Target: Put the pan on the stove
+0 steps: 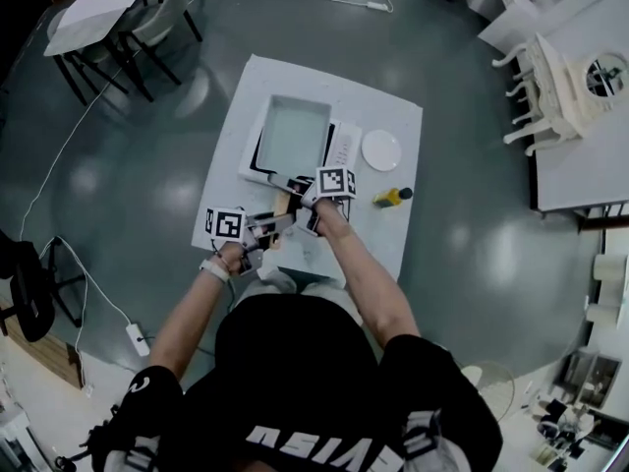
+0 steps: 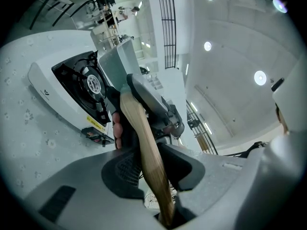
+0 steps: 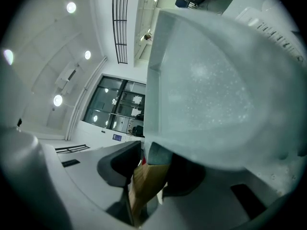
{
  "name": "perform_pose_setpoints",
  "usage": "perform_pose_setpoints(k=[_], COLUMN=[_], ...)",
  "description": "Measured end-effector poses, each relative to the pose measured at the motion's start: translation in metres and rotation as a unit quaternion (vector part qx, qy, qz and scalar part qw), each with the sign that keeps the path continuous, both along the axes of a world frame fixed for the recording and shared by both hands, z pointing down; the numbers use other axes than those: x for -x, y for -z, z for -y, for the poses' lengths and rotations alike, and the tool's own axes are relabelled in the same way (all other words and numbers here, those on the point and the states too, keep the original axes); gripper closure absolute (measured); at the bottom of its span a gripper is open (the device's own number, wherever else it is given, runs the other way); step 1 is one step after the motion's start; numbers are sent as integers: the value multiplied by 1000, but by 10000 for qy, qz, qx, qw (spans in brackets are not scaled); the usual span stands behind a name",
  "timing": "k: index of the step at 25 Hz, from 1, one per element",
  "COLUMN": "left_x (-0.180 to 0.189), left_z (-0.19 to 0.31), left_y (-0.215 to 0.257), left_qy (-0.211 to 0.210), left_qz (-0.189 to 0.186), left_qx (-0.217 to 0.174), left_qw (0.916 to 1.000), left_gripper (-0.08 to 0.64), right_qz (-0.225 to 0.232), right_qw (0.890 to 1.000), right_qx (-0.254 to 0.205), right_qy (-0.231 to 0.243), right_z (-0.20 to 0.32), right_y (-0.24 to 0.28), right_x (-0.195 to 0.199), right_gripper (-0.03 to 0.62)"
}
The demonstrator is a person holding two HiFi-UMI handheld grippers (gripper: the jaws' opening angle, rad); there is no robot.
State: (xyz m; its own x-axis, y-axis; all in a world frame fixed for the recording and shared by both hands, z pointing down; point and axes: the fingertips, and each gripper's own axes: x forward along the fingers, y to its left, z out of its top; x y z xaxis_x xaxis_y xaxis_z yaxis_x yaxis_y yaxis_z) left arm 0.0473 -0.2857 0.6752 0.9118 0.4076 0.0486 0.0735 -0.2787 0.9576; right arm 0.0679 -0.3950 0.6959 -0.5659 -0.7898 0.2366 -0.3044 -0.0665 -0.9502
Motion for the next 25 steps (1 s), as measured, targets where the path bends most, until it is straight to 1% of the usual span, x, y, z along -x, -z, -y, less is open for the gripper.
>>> perform_pose_setpoints(k=[3, 7, 11, 13, 15, 18, 22, 25], left_x=[-5, -8, -15, -13, -12, -16, -19, -22], left_z=[7, 18, 22, 28, 31, 31, 31, 30], left_y=[-3, -19, -23, -35, -43, -46, -53, -55], left_qy=[-109, -156, -258, -236, -239, -300, -332, -347], left_qz=[-38, 275, 268, 465, 561, 509, 606, 623], left_qx=[-75, -143, -192, -231, -242, -218, -225, -119], left_qw=[9999, 9994, 9991, 9984, 9978, 9980, 9974, 9974], left_gripper=[462, 462, 462, 462, 462, 462, 462, 462], right_qz=[119, 245, 315, 356, 363, 396, 503, 539], right_qw=[9998, 9994, 9989, 9986, 9985, 9983, 9975, 9971], right_qx=[11, -9, 58, 64, 100, 147, 164, 227], right_qy=[-145, -239, -337, -378, -397, -409, -467, -485], right_z=[6, 15, 19, 22, 24, 24, 24, 25], right_y=[-8, -20, -29, -36, -43, -53, -60, -66], right_x=[-5, -13, -20, -20, -20, -22, -25, -27], right_gripper=[460, 460, 459, 459, 459, 457, 457, 456])
